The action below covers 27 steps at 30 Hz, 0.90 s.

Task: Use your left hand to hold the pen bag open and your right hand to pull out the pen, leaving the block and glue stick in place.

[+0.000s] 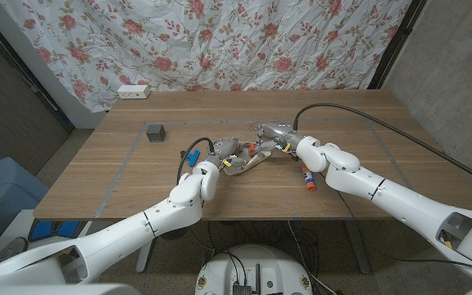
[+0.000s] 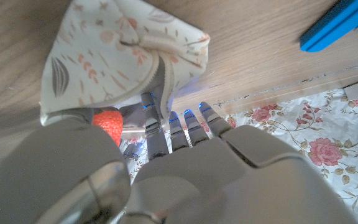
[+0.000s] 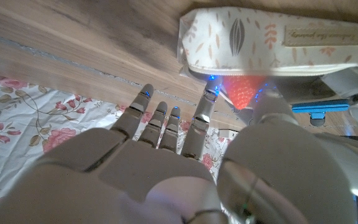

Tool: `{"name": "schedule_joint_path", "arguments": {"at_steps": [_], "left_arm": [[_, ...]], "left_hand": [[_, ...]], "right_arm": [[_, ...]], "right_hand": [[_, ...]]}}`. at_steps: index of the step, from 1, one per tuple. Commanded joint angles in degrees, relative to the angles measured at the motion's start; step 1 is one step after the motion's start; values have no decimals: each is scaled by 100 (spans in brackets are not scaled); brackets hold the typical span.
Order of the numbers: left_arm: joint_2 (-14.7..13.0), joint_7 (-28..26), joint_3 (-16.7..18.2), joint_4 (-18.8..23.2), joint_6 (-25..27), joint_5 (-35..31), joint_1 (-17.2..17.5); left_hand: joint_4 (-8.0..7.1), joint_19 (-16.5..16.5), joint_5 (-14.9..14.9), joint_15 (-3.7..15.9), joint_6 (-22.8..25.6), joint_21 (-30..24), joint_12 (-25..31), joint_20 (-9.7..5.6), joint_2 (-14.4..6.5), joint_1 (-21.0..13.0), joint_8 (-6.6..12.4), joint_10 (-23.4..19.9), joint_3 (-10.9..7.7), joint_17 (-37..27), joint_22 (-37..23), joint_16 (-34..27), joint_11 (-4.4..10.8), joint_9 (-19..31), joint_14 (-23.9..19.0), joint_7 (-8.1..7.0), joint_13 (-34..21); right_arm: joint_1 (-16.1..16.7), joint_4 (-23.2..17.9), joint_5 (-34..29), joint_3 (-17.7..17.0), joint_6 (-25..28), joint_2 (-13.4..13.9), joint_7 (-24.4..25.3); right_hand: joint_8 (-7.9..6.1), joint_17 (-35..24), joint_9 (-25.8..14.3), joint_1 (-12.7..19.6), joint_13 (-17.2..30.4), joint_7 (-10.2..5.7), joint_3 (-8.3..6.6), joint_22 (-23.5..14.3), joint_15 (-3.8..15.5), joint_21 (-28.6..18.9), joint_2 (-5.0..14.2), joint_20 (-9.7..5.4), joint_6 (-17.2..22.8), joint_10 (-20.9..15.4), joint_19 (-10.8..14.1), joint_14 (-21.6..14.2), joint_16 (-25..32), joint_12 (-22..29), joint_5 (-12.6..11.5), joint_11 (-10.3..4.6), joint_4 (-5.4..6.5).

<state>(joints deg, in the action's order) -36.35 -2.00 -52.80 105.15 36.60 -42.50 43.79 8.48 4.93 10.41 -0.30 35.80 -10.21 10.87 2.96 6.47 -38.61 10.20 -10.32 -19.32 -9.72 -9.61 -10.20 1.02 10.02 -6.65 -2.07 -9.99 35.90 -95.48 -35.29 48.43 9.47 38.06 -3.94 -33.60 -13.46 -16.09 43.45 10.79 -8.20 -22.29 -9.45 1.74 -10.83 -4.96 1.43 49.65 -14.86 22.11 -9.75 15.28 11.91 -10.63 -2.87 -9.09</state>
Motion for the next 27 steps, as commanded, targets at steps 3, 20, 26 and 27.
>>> {"name": "schedule_joint_path", "arguments": {"at_steps": [3,20,26,27], "left_arm": [[-21,-98,45,29,-60,9,26],[-59,-157,156,212,-118,25,71],[-96,-104,197,307,-140,42,79],[-91,-105,206,319,-126,42,86]], "left_hand": [[27,-26,11,12,-13,-48,21,-7,-53,9,41,-18,6,-11,-12,-26,28,14,-39,-4,-21],[29,47,0,-4,23,-73,36,34,-127,-16,51,-72,-19,-10,-12,-43,18,17,-106,16,-21],[27,113,-8,5,44,-93,41,44,-167,-28,56,-95,-33,-9,-13,-56,37,18,-159,25,-20],[26,163,-10,16,35,-108,38,26,-186,-32,51,-92,-39,-9,-14,-57,30,19,-172,32,-20]], "right_arm": [[84,-52,187,-143,-54,28,207],[179,-107,380,-299,-80,60,449],[193,-116,419,-337,-105,65,533],[193,-117,423,-342,-109,67,542]], "right_hand": [[-43,-22,-17,31,23,-10,-27,-12,-15,-38,64,3,65,-76,68,-66,25,32,-50,8,0],[-71,-28,23,44,21,2,-21,-12,0,-25,99,6,150,-144,82,-84,31,27,-37,11,11],[-86,-30,27,48,21,4,-18,-12,-2,-22,105,5,183,-160,86,-87,32,25,-34,8,13],[-87,-30,26,49,21,0,-18,-12,-6,-21,107,6,184,-159,86,-91,33,23,-33,8,12]]}}
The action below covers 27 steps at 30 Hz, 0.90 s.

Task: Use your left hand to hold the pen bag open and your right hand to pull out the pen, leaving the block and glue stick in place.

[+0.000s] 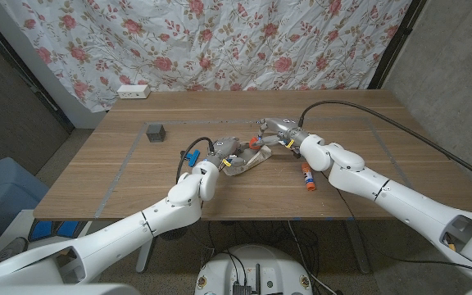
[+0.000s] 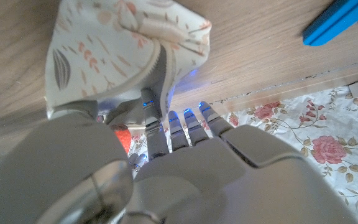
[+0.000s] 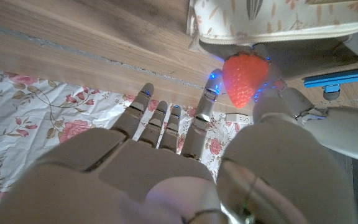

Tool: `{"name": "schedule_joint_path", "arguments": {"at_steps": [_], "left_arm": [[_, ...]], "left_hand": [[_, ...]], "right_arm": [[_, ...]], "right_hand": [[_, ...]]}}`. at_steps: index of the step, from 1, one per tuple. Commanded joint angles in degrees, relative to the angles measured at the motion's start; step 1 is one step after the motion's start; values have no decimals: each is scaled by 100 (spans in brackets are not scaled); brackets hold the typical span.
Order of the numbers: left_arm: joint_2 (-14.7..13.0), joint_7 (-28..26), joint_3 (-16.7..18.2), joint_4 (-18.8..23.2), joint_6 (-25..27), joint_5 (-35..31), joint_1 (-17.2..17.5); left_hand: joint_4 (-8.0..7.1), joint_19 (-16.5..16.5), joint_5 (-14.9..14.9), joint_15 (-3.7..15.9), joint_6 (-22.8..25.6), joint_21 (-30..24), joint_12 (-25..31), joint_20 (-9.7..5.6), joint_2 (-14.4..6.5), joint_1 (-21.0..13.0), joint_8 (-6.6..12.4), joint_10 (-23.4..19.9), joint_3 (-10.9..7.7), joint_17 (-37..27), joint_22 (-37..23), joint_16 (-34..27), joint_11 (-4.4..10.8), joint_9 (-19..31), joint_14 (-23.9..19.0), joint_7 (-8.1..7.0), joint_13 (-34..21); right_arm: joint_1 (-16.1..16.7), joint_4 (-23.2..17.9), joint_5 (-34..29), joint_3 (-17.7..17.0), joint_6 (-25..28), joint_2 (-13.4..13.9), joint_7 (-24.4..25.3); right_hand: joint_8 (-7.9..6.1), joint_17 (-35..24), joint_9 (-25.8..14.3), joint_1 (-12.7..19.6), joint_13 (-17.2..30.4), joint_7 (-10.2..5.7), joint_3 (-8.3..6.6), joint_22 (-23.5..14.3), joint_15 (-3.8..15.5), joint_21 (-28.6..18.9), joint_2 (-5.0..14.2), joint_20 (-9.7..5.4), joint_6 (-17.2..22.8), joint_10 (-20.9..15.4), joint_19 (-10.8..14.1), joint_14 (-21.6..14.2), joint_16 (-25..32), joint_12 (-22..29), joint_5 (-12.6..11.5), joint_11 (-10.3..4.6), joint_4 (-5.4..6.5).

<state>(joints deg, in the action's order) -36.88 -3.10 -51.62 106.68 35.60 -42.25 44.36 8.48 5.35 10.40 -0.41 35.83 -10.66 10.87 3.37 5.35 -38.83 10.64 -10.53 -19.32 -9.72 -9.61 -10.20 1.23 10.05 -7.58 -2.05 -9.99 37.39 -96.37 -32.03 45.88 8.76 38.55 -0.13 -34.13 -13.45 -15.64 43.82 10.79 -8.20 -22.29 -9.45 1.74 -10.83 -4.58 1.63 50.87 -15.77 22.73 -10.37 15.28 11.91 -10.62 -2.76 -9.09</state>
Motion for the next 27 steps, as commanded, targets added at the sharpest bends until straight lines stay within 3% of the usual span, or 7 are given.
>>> {"name": "schedule_joint_path", "arguments": {"at_steps": [1,11,27], "left_arm": [[-36,-24,95,167,-38,14,36],[-16,-87,124,209,-37,-49,62],[-7,-273,261,284,-72,26,164]], "left_hand": [[26,137,-11,45,42,-67,43,-22,-84,-14,9,-87,-42,-8,-14,-64,6,16,-103,35,-21],[48,331,-15,29,194,-88,77,24,-359,-164,37,-276,-170,-7,-17,-84,-25,25,-322,51,-19],[65,429,-20,49,372,-88,89,25,-533,-262,71,-390,-247,-4,-20,-80,42,35,-426,-62,-21]], "right_arm": [[45,-27,102,-95,-38,18,177],[76,-44,101,-148,34,24,309],[209,-188,119,-275,325,84,513]], "right_hand": [[-39,-31,-19,13,21,1,-18,-12,-2,-21,71,-16,67,-68,27,-27,32,21,-34,-3,12],[-44,-34,-1,22,21,7,-11,-12,-5,-15,83,-21,82,-93,33,-35,33,13,-26,-6,13],[-55,-37,21,35,21,8,-4,-12,-6,-9,99,-19,109,-124,38,-41,34,5,-20,-7,14]]}}
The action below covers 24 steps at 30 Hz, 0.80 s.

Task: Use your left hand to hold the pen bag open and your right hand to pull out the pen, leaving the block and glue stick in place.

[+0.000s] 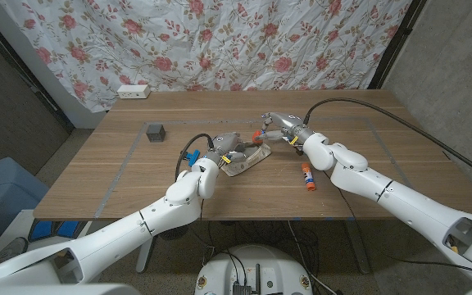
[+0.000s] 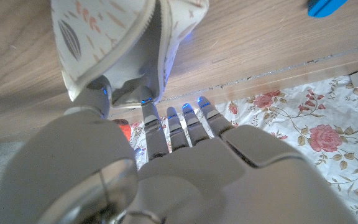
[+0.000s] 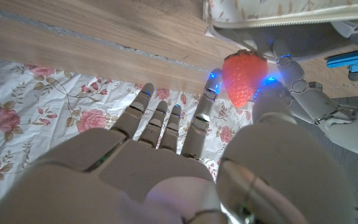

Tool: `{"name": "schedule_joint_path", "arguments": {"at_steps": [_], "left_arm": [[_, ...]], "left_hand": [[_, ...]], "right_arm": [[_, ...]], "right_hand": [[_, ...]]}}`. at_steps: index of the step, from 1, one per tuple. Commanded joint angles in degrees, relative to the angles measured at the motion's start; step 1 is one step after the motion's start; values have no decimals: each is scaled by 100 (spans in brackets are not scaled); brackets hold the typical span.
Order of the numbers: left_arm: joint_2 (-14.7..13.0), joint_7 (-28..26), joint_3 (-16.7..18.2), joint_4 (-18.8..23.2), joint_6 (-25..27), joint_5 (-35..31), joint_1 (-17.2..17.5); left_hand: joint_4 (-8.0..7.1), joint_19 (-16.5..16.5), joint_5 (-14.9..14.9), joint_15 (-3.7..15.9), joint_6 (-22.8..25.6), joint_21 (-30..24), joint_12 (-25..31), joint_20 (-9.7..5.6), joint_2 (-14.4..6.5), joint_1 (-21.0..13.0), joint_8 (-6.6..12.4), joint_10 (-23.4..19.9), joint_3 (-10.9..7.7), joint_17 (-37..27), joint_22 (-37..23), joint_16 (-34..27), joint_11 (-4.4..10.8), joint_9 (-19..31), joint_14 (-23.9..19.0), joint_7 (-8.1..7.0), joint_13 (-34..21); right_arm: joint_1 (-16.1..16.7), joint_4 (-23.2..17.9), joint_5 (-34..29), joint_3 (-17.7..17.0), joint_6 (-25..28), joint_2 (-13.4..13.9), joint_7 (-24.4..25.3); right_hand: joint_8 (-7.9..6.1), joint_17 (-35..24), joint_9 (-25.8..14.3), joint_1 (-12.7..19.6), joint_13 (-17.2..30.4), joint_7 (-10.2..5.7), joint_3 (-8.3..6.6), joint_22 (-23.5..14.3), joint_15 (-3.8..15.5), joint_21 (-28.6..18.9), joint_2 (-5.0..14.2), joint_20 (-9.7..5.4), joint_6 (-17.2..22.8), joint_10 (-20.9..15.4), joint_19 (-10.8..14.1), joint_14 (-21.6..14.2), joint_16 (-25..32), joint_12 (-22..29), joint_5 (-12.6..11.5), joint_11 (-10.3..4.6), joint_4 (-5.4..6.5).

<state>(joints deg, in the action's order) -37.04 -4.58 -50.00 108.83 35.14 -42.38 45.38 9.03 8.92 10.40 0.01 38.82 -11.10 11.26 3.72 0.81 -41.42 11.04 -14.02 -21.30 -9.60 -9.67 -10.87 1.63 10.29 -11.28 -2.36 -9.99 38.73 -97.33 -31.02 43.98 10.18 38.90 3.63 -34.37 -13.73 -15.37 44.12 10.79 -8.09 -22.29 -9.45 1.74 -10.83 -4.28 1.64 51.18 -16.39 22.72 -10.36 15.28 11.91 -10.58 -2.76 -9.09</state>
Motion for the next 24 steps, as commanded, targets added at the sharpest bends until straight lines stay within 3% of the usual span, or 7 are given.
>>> {"name": "schedule_joint_path", "arguments": {"at_steps": [1,11,19,24], "left_arm": [[0,-118,105,81,-40,49,61],[120,-402,449,182,-94,546,263],[68,-550,529,252,-200,731,271],[5,-621,631,226,-451,979,279]], "left_hand": [[12,76,-20,8,73,-44,52,-11,-83,-6,30,-52,-52,-17,-14,-12,-6,12,-59,-36,-21],[8,48,-30,13,149,-17,60,-8,-131,-10,41,-117,-60,-16,-16,-1,10,19,-87,-19,-23],[6,38,-35,7,174,-7,60,-6,-154,-7,38,-145,-61,-15,-16,4,-13,21,-102,8,-23],[-7,11,-44,-16,6,9,20,-13,-188,21,-41,-84,-52,-17,-18,28,-16,23,-74,-51,-25]], "right_arm": [[79,-99,27,-96,192,56,144],[134,-143,87,-203,278,119,285],[166,-175,113,-280,351,170,389],[188,-176,188,-344,340,227,420]], "right_hand": [[-30,-9,-4,6,21,-3,-3,-12,-6,-9,70,-24,78,-63,39,-43,34,5,-24,-6,14],[-44,-11,2,14,21,-7,2,-12,-1,-6,78,-22,101,-88,44,-47,35,2,-20,-3,13],[-54,-11,5,19,21,-21,10,-12,9,-6,80,-15,110,-121,54,-76,44,4,-17,-14,13],[-53,-12,11,22,21,-20,13,-12,3,-4,82,-17,107,-129,54,-82,45,1,-15,-15,12]]}}
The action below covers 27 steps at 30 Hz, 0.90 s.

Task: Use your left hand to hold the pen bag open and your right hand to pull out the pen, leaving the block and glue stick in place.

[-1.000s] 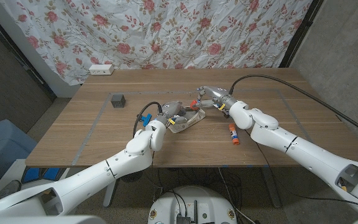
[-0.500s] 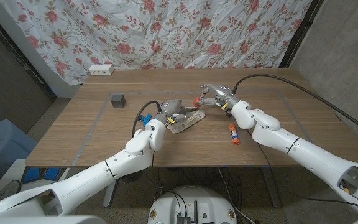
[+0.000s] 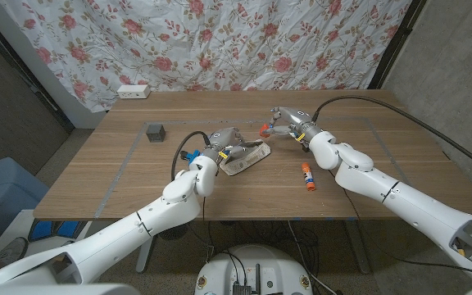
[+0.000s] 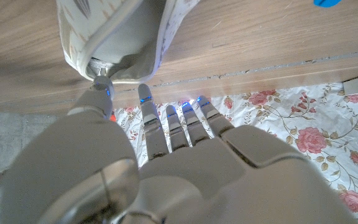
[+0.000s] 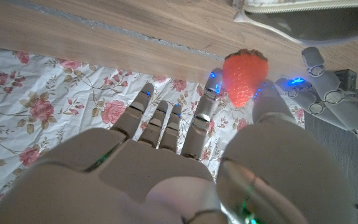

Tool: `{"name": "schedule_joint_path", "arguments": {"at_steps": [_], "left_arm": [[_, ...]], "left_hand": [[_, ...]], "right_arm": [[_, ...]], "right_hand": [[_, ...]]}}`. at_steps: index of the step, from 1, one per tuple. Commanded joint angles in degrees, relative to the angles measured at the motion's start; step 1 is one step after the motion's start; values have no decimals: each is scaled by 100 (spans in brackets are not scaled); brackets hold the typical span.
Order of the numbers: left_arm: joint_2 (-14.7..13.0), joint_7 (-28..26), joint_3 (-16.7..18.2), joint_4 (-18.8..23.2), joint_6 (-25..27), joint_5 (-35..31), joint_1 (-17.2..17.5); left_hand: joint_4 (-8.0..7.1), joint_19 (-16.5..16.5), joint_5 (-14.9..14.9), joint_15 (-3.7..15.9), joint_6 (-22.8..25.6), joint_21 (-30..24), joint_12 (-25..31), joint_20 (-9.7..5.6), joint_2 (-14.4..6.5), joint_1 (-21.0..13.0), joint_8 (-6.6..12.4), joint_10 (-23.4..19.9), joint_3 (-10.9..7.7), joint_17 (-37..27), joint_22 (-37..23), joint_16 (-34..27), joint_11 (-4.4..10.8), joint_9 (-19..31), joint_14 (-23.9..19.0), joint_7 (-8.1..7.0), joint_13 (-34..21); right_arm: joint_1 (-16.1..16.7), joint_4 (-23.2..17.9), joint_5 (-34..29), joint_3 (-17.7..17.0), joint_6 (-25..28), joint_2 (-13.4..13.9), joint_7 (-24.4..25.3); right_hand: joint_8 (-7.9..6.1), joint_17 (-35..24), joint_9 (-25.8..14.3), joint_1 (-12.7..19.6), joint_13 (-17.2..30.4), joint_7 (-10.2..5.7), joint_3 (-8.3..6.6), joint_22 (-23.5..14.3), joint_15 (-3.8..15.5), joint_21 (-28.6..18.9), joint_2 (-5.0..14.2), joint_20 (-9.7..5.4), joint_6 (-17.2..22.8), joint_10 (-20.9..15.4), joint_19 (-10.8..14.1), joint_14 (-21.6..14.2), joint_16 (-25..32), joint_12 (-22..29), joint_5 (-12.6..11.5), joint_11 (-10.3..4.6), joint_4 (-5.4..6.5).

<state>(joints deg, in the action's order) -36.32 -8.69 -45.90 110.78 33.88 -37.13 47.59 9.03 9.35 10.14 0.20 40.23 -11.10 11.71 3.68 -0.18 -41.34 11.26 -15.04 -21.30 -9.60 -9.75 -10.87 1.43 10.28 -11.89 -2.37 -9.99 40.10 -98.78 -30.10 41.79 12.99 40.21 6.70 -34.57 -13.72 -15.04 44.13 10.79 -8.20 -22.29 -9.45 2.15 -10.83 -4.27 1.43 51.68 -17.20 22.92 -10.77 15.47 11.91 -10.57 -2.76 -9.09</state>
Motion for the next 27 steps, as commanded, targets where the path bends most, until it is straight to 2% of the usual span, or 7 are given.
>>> {"name": "schedule_joint_path", "arguments": {"at_steps": [1,8,10,14,27], "left_arm": [[-70,-262,256,11,-405,519,71],[-101,-518,509,-129,-981,1038,153],[-150,-550,557,-213,-1255,1182,145],[-183,-601,590,-281,-1411,1254,136],[-281,-713,979,-455,-1865,1904,256]], "left_hand": [[-10,-37,-19,-36,-171,11,-30,-9,-93,22,-76,28,-49,-16,-10,31,-5,24,-9,-59,-25],[-47,-49,-30,-35,-295,17,-50,-35,-95,115,-112,64,-7,-21,-11,43,-17,24,22,-77,-27],[-107,-60,-35,-44,-429,20,-68,-51,-116,248,-137,110,41,-31,-14,45,-16,25,45,-94,-28],[-140,-75,-35,-44,-570,22,-73,-77,-134,347,-159,129,75,-33,-15,46,-36,24,60,-132,-29],[-176,-105,-28,-79,-813,28,-96,-106,-171,502,-168,214,122,-30,-18,71,-67,21,149,-84,-30]], "right_arm": [[53,-22,109,-137,48,110,123],[88,15,227,-235,-1,192,181],[102,42,275,-270,-31,208,216],[107,103,337,-312,-77,252,248],[119,290,483,-436,-141,350,388]], "right_hand": [[-34,-12,-22,23,20,-8,15,-12,-31,-4,80,5,56,-52,35,-35,23,0,-15,-15,11],[-37,-11,-25,37,20,-38,22,-12,-19,1,72,10,41,-57,29,-33,19,-7,-14,-23,3],[-40,-11,-26,42,20,-34,23,-12,-25,1,71,12,41,-57,30,-33,19,-9,-14,-21,1],[-47,-10,-30,52,20,-33,25,-12,-19,4,68,12,42,-59,27,-32,17,-14,-15,-36,-4],[-55,-11,-38,68,21,-40,32,-12,-12,5,70,11,22,-67,30,-40,17,-23,-16,-27,-5]]}}
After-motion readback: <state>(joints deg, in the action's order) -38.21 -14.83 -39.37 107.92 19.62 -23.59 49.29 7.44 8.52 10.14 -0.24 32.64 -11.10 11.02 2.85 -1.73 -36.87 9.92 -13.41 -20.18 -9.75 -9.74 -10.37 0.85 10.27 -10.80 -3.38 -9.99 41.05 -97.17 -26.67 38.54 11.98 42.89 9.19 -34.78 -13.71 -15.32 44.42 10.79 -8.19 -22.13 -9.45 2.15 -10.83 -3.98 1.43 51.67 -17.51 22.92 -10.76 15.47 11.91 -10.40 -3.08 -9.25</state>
